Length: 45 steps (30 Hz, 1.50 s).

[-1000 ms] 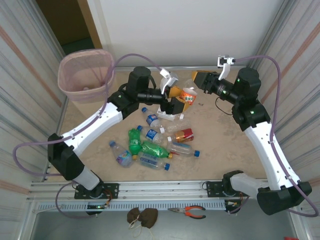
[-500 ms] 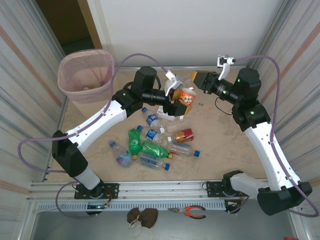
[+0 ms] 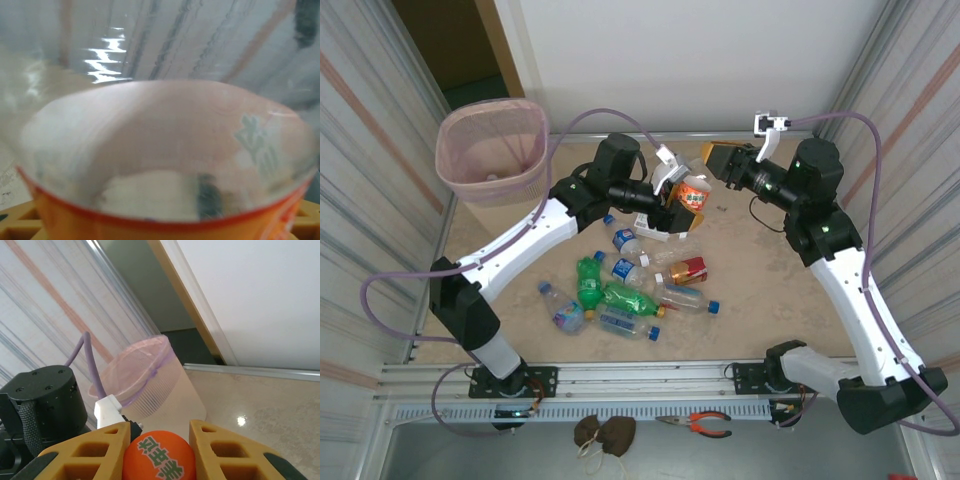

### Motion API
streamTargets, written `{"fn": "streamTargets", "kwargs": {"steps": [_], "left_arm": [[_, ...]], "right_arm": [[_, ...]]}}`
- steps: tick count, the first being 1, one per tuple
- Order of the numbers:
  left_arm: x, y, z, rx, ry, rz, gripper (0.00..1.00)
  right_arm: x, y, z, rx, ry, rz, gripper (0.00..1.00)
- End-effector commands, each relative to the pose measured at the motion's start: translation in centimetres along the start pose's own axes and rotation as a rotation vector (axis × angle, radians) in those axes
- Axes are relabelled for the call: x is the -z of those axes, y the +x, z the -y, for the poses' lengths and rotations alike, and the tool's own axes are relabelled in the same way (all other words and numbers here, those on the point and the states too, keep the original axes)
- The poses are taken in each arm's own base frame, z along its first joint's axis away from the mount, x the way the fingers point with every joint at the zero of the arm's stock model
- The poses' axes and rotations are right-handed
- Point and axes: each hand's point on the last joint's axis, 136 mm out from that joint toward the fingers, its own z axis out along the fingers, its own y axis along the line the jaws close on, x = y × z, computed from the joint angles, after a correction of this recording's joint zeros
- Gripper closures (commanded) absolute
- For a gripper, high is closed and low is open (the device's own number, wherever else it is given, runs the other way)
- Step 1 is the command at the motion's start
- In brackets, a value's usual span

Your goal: Put the plastic bottles in the bin

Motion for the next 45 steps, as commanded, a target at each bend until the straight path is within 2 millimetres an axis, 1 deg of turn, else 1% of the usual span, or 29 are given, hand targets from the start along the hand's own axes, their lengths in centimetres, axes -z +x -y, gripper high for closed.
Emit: {"fn": "streamTargets", "kwargs": {"steps": [1,4,5,6,9,12,13,15,19,22,24,26,28,31,35,38,40,43,45], "left_arm": [[0.3,-0.8,0.3,-0.027,-0.007,0.012,0.40],[0.6,-1.0,0.5,-0.039,-0.018,0.020,0.44],[0.7,-1.2,0.5,-0.044,-0.024,0.023,0.45],[0.9,-1.3,0.6,-0.050,-0.029,0.026,0.46],[1.5,-1.7,0.7,-0.069,-0.055,0.035,0.47],[2.3,-2.1,0.6,-0.079,-0.088,0.040,0.47],[2.7,-2.2,0.5,-0.080,-0.100,0.042,0.48],[3.7,-2.6,0.2,-0.082,-0.134,0.049,0.48],[6.3,-3.1,-1.1,-0.071,-0.237,0.051,0.48],[9.5,-3.7,-2.6,-0.043,-0.352,0.061,0.48],[12.0,-3.9,-4.0,-0.002,-0.448,0.068,0.48],[15.0,-4.0,-5.5,0.050,-0.544,0.077,0.50],[17.9,-4.3,-6.5,0.094,-0.627,0.103,0.50],[22.5,-4.1,-8.4,0.188,-0.741,0.151,0.50],[28.1,-2.8,-11.2,0.321,-0.867,0.192,0.51],[31.1,-1.5,-13.0,0.396,-0.936,0.188,0.51],[32.7,-0.5,-14.3,0.446,-0.972,0.175,0.51],[34.4,1.3,-16.1,0.517,-1.006,0.146,0.51],[35.0,2.4,-17.3,0.560,-1.018,0.127,0.51]], "right_arm": [[1.4,-1.9,-2.7,0.061,-0.050,0.061,0.84],[1.6,-2.0,-2.7,0.066,-0.043,0.069,0.79],[1.5,-2.0,-2.7,0.065,-0.040,0.069,0.76],[1.7,-2.1,-2.7,0.066,-0.035,0.074,0.70],[2.1,-2.5,-2.8,0.069,-0.021,0.091,0.49],[2.9,-2.9,-3.0,0.081,-0.001,0.113,0.34],[3.0,-3.0,-2.7,0.085,0.014,0.118,0.31],[4.3,-3.6,-3.2,0.108,0.034,0.154,0.27],[5.3,-3.9,-3.0,0.133,0.075,0.178,0.24],[5.5,-3.8,-2.7,0.138,0.094,0.175,0.24],[5.4,-3.7,-2.5,0.134,0.103,0.169,0.24],[5.3,-3.6,-2.2,0.132,0.112,0.164,0.24],[5.2,-3.5,-2.1,0.129,0.118,0.158,0.24],[5.1,-3.4,-1.8,0.126,0.126,0.152,0.24],[5.0,-3.1,-1.6,0.126,0.135,0.140,0.24],[5.0,-3.0,-1.4,0.128,0.144,0.133,0.24],[4.9,-2.8,-1.2,0.130,0.150,0.123,0.24],[4.8,-2.6,-0.9,0.134,0.163,0.114,0.24],[4.8,-2.4,-0.6,0.133,0.173,0.109,0.23]]}}
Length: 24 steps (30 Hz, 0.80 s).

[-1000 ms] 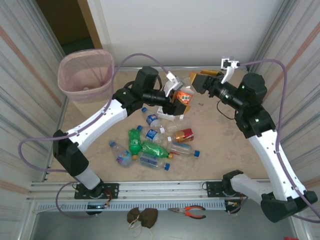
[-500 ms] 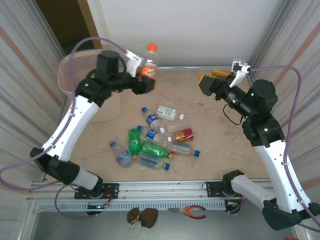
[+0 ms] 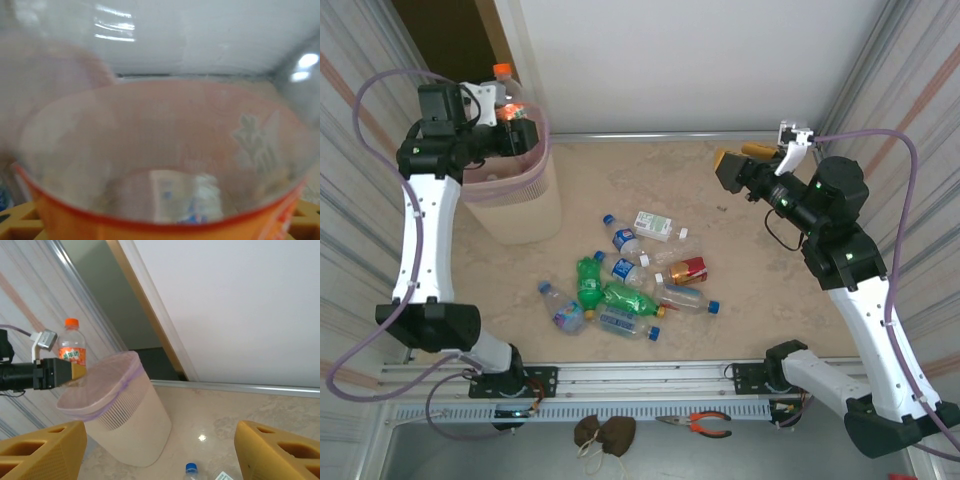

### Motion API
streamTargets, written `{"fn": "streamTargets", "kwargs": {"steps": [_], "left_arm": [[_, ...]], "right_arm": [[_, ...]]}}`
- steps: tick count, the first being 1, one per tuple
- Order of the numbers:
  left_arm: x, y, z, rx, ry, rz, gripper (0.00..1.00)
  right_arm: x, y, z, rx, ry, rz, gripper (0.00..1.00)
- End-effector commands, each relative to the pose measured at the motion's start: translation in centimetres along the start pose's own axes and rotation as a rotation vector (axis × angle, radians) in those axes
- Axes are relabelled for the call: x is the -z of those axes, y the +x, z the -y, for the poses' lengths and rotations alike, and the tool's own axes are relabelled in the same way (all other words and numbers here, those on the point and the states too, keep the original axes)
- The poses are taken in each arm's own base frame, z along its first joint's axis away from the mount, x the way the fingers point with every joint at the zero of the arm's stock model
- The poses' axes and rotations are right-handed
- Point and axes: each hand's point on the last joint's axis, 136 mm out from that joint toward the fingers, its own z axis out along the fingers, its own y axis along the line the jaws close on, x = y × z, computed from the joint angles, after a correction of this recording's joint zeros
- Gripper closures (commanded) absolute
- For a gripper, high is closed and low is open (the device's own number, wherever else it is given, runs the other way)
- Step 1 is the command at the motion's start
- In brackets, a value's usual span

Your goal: Put the plastic bottles in the bin

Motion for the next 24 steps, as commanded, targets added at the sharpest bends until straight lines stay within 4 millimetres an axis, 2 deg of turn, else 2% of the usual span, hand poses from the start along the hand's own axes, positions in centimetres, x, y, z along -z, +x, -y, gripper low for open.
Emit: {"fn": "streamTargets", "kwargs": {"steps": [1,13,20,24], "left_arm": [[-1.0,1.6,-2.4,0.062,-0.034,-0.092,0.51],[-5.1,6.2,-9.8,0.164,-0.137,-0.295,0.51],[-6.3,8.9,-14.6,0.195,-0.275,-0.401,0.51],[-6.8,10.3,-16.6,0.195,-0.349,-0.474,0.50]], "right_arm": [[0.4,-0.9,-0.3,0.037,0.011,0.019,0.23],[0.4,-0.6,-0.2,0.042,0.014,0.009,0.23],[0.5,-0.4,-0.1,0.047,0.018,0.002,0.23],[0.5,-0.4,-0.1,0.052,0.019,0.000,0.23]]}}
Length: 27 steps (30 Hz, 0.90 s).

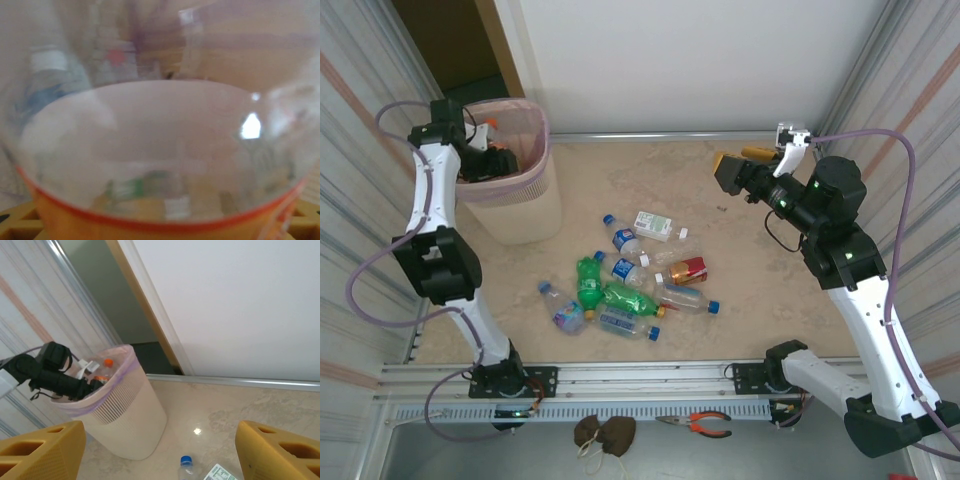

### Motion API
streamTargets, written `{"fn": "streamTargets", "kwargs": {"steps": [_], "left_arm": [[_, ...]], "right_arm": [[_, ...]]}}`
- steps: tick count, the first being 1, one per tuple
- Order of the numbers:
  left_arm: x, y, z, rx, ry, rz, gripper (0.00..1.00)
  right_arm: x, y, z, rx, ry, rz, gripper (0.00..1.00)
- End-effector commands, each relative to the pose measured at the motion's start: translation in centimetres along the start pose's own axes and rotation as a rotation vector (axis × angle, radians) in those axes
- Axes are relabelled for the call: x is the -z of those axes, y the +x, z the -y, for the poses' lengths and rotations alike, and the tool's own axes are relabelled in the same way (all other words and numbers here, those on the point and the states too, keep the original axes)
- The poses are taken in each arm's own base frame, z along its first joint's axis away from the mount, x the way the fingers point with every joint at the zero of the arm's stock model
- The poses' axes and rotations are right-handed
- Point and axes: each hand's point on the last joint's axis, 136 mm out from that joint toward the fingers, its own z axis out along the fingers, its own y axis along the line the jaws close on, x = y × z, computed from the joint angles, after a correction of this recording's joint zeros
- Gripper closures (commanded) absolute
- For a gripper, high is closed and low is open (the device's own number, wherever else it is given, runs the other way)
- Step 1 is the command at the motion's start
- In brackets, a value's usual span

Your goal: Put the plastic bottles in the bin

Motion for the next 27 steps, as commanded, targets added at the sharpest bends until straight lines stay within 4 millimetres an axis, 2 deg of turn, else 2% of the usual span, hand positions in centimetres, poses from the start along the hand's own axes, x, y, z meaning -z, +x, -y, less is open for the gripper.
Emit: {"fn": "streamTargets", "kwargs": {"steps": [1,6,12,17,27], "left_arm": [[-0.2,0.4,-2.0,-0.015,-0.095,-0.050,0.50],[-2.6,1.2,-3.3,0.000,-0.136,-0.121,0.48],[-4.2,2.0,-3.9,0.021,-0.140,-0.157,0.38],[-3.7,1.7,-3.6,0.023,-0.128,-0.127,0.29],[-0.8,0.4,-2.6,0.008,-0.122,-0.038,0.18]], "right_arm": [[0.5,-1.0,-0.5,0.043,0.004,0.025,0.23],[0.4,-1.0,-0.3,0.049,0.007,0.023,0.22],[0.3,-0.9,-0.1,0.052,0.012,0.021,0.22],[0.3,-0.8,-0.2,0.051,0.008,0.016,0.22],[0.3,-1.0,-0.4,0.049,0.001,0.017,0.22]]}}
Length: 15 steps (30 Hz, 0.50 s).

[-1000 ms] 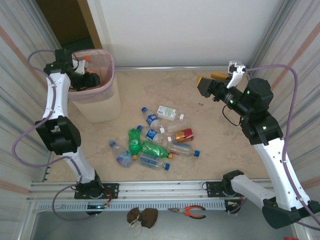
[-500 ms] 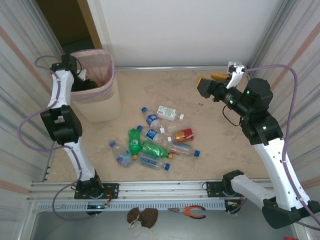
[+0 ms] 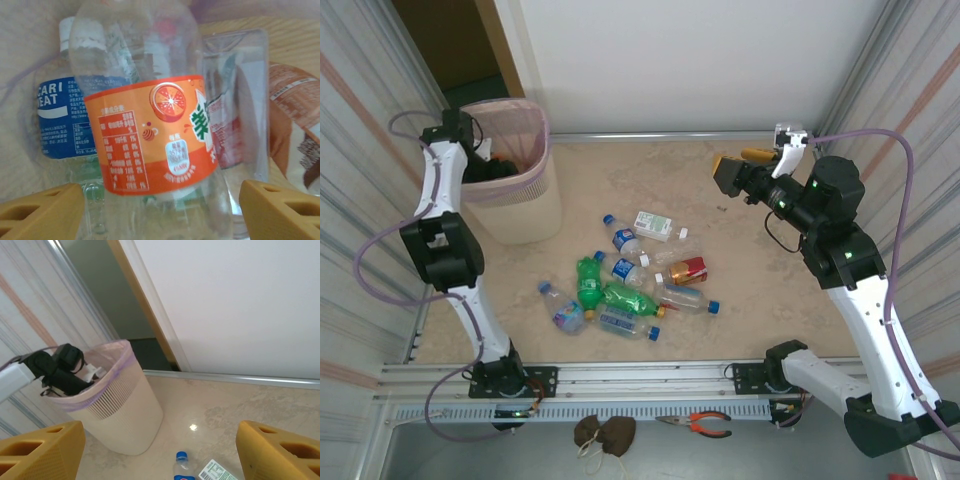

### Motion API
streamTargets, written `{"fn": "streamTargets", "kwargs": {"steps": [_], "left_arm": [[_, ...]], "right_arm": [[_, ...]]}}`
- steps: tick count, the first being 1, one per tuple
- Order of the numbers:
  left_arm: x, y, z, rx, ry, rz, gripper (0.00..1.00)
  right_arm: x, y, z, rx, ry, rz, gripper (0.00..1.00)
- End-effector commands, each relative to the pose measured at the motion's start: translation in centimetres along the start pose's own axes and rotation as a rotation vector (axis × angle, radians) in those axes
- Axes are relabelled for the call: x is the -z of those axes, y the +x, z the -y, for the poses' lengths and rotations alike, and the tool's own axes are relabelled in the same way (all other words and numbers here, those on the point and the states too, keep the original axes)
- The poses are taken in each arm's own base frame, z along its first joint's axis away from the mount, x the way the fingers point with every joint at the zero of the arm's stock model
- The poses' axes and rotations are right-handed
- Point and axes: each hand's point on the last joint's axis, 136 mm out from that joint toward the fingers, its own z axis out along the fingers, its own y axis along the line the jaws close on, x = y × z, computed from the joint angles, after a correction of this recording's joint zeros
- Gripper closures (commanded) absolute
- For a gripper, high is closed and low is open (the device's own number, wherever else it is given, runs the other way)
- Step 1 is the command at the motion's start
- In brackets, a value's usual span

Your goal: Put the plastic bottles in the bin

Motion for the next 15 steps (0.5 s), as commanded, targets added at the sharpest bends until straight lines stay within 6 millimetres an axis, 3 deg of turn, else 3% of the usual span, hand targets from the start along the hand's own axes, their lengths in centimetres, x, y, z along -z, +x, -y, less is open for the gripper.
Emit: {"fn": "streamTargets", "kwargs": {"steps": [1,10,15], "left_arm": [[3.2,-0.7,0.4,-0.011,0.001,0.080,0.17],[7.3,-1.5,1.8,-0.020,0.044,0.178,0.16],[10.5,-1.8,3.4,-0.030,0.108,0.258,0.16]], "right_arm": [[0.6,-1.5,-0.6,0.030,-0.007,0.036,0.22],[0.1,-0.3,0.3,-0.002,0.035,-0.019,0.22],[-1.4,3.0,2.5,-0.047,0.110,-0.161,0.23]]}}
